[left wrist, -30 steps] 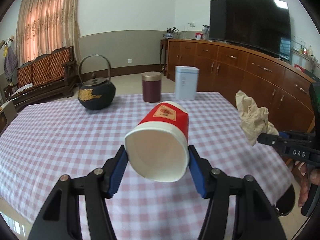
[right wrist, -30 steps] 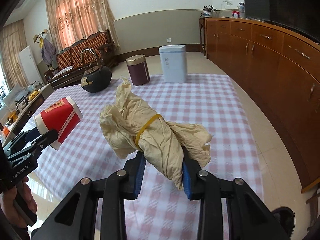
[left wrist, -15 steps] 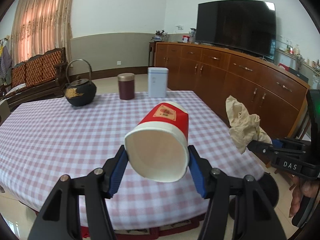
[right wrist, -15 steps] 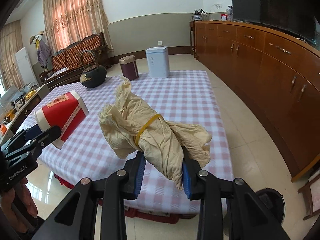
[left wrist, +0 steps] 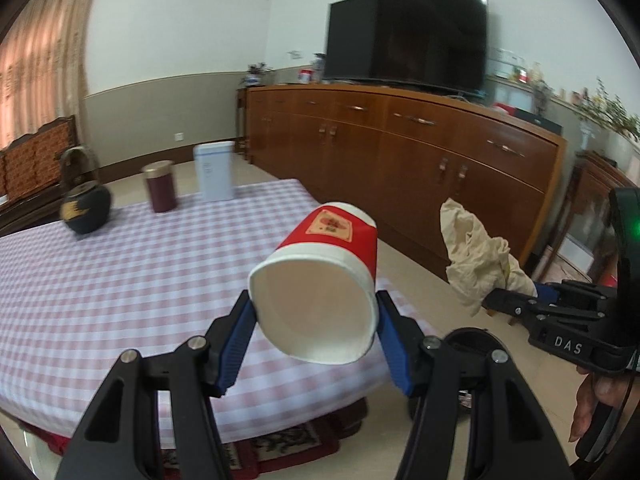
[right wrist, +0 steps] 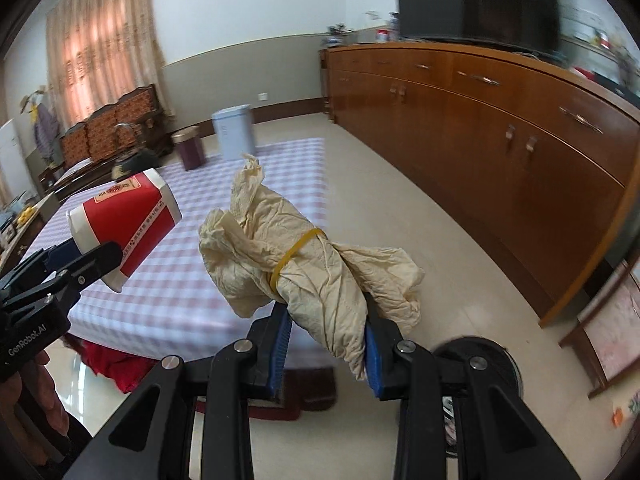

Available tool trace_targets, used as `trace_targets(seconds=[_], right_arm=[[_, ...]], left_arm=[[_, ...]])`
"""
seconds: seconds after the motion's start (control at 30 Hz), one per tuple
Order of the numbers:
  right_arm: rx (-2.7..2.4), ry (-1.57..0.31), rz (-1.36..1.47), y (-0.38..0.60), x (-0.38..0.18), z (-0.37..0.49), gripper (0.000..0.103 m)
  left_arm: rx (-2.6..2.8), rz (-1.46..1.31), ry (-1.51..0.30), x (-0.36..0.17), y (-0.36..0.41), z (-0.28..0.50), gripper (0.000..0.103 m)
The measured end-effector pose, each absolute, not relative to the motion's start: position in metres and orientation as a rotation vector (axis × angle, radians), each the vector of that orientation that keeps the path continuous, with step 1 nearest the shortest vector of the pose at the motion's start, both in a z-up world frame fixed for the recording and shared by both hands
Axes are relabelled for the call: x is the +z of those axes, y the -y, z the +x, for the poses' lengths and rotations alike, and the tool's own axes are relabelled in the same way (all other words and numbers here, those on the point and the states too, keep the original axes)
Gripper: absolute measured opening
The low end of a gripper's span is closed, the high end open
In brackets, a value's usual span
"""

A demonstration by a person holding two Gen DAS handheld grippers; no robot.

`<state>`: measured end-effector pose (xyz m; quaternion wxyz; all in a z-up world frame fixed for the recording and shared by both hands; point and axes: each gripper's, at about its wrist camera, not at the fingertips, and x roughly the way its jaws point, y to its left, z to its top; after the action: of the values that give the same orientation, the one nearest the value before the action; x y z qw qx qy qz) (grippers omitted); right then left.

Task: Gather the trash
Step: 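Carry the paper cup and cloth bundle in both tools over the black bin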

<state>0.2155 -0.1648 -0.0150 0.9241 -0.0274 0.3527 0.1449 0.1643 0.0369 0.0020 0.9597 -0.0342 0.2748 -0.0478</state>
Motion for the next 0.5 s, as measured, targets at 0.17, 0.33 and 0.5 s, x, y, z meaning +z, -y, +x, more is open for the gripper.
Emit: trace_targets(seconds=[0.17, 0.33, 0.5], right_arm=[[0.219, -0.742, -0.024, 0.214, -0.024, 0.207, 0.035], [0.139, -0.762, 0.005, 0.263, -0.033, 0.195, 0.035], [0.075, -0.783, 0.022, 0.302, -0.044, 0.184, 0.034]], left_arm=[[-0.178, -0.041, -0.574, -0.003, 0.007, 0.171, 0.06], [-0.256, -0.009, -0.597, -0.012, 0.049, 0.174, 0.06], [-0.324, 0.018, -0.621, -0.021, 0.088, 0.176, 0.06]])
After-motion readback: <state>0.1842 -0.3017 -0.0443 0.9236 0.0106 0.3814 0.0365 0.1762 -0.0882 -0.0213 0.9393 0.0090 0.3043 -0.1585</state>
